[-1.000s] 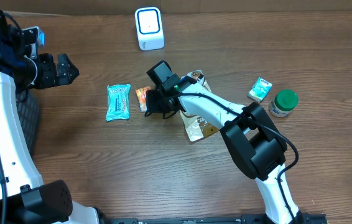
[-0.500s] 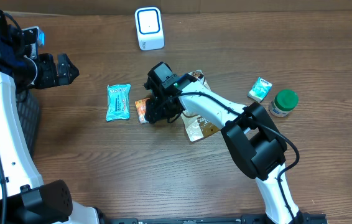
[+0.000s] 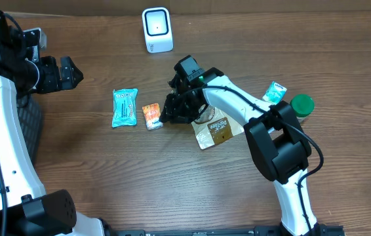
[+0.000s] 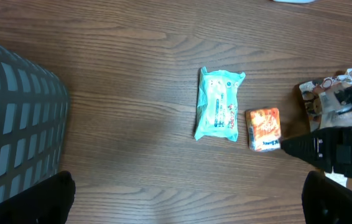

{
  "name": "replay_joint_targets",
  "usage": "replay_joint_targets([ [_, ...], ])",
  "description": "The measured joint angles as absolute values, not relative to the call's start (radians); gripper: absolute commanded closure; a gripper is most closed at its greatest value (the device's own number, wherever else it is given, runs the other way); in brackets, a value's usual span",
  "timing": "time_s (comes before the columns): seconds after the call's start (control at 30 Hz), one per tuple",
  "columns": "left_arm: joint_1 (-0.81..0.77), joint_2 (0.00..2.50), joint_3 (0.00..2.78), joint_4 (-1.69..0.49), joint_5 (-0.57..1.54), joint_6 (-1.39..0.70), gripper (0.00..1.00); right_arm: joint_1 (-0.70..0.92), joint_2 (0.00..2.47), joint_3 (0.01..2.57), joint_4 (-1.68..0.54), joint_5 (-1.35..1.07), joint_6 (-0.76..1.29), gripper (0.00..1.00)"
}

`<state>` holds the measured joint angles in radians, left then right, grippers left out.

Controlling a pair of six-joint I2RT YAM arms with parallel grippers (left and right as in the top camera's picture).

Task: Scan the item barcode
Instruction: 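Move the right gripper to the orange Kleenex pack and grasp it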

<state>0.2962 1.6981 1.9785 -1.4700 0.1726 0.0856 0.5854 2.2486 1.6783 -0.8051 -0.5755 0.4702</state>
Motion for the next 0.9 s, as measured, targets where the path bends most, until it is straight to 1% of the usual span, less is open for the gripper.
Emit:
replay_joint_targets([
  [0.2, 0.296, 1.698, 1.979, -1.470, 0.173, 0.086, 0.00, 0.634, 2.249, 1.678, -0.801, -0.467, 0.548, 0.65],
  [0.4, 0.296, 1.698, 1.979, -1.470, 0.173, 0.086, 0.00, 0.644, 2.249, 1.678, -0.760, -0.424, 0.575, 0.66],
  [0.5, 0.296, 1.698, 1.979, -1.470, 0.173, 0.086, 0.00, 0.644, 2.249, 1.678, -0.742, -0.399, 0.581, 0.71],
  [0.73, 0.296, 1.698, 1.979, -1.470, 0.173, 0.086, 0.01, 0.652, 2.249, 1.675, -0.702, -0.376, 0.595, 0.73],
  [0.8, 0.296, 1.698, 1.979, -1.470, 0.173, 0.086, 0.00, 0.657, 2.249, 1.663, -0.670, -0.374, 0.597, 0.76],
  [0.9, 0.296, 1.698, 1.979, -1.470, 0.173, 0.086, 0.00, 0.662, 2.249, 1.641, -0.650, -0.369, 0.600, 0.84],
])
